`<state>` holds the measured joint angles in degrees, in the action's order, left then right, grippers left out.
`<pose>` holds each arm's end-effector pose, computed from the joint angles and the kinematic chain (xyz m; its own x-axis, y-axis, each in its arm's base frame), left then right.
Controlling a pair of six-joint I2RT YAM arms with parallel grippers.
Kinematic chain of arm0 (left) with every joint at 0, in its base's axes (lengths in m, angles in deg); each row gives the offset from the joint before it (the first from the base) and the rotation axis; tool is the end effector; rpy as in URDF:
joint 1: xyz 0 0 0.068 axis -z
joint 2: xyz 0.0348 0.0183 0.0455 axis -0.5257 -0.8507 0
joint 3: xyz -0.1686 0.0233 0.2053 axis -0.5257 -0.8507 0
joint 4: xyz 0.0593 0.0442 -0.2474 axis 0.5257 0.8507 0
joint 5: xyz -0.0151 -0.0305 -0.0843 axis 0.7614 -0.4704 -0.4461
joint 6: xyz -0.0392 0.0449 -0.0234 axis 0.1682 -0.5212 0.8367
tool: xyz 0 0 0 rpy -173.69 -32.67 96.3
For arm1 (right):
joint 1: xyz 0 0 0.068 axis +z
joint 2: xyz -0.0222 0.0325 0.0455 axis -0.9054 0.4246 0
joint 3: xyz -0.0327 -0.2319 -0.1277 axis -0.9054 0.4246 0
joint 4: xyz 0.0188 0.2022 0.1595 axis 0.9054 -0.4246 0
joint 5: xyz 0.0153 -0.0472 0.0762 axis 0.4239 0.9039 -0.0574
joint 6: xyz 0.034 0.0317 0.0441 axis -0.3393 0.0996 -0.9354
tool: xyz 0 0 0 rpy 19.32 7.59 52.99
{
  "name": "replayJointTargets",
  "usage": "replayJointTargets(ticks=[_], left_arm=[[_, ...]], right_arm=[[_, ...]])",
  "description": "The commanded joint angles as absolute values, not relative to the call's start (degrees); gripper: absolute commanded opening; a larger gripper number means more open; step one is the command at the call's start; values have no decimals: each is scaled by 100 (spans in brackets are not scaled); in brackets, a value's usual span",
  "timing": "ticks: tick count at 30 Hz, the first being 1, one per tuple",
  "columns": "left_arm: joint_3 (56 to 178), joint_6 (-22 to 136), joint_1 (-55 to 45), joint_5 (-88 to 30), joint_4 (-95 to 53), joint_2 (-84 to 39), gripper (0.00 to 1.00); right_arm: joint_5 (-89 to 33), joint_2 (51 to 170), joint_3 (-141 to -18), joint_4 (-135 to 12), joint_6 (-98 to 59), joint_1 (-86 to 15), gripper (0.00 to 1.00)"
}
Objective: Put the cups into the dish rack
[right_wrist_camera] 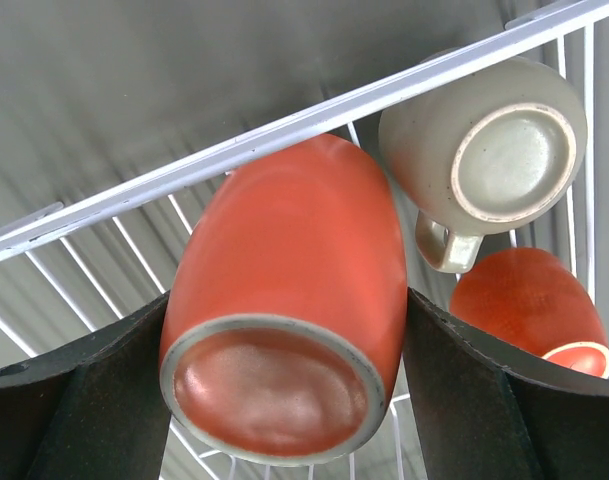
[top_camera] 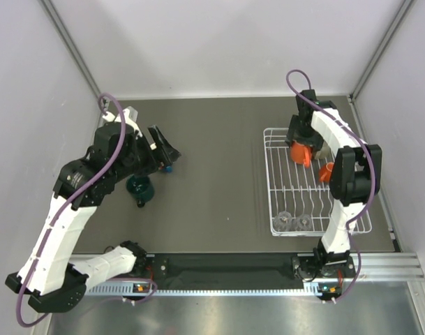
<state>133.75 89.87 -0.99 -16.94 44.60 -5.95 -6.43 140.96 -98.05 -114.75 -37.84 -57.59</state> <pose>0.1464 -0.0832 0.4391 -0.6600 -0.4239 -0.6202 -0.0037 0.8275 -0.5615 0.4001 0.0390 0.2250 -0.8670 0.3065 -0.3929 0.3597 0.9306 -0.0679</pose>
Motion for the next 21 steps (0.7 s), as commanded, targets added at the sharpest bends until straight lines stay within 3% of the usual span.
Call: replayJointTargets(ticks=[1,2,5,10,21], left_arm=[[13327,9019,-130,-1561,4552,-518,82],[13309,9036,-130,-1578,4543,-526,82],[13248,9045,-130,-1692,4500,-588,82],[13169,9071,-130,-1965,4464,-755,82],[12668,9318,-130,-2686,3981,-966,77]], right_arm=[[-604,13992,-10100,-11283,-3597,-5846,53],[-630,13948,-10073,-11291,-3588,-5846,66],[-648,13755,-9959,-11309,-3526,-5846,83],[-745,13185,-9731,-11318,-3368,-5837,99],[-1034,11743,-9300,-11686,-3149,-5417,100]])
